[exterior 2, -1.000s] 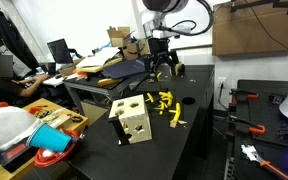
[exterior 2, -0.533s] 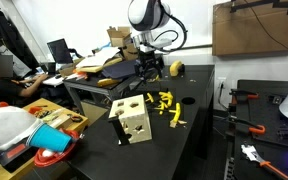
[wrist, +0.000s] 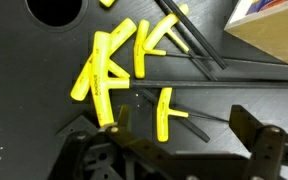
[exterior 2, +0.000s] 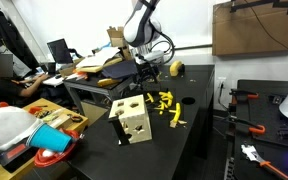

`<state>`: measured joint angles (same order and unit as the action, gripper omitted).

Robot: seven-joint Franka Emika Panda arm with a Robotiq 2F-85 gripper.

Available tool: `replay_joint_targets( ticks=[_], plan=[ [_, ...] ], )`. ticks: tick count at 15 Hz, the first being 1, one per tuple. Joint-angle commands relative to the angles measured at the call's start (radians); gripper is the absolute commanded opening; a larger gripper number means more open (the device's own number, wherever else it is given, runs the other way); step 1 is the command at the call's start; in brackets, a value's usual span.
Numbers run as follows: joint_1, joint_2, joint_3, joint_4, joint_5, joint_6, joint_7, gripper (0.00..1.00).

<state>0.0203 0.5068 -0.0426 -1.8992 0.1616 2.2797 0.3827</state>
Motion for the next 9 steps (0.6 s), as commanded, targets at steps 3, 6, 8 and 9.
replay_joint_targets(
  ticks=[3, 6, 8, 9],
  plan=[
    [0.000, 0.110, -0.010, 0.095, -0.004, -0.038, -0.003, 1.00],
    [-0.004, 0.146, -0.012, 0.119, 0.002, -0.042, -0.007, 1.00],
    [-0.007, 0.164, -0.012, 0.131, 0.005, -0.042, -0.010, 1.00],
    [-0.009, 0.173, -0.011, 0.137, 0.007, -0.043, -0.011, 1.00]
  ],
)
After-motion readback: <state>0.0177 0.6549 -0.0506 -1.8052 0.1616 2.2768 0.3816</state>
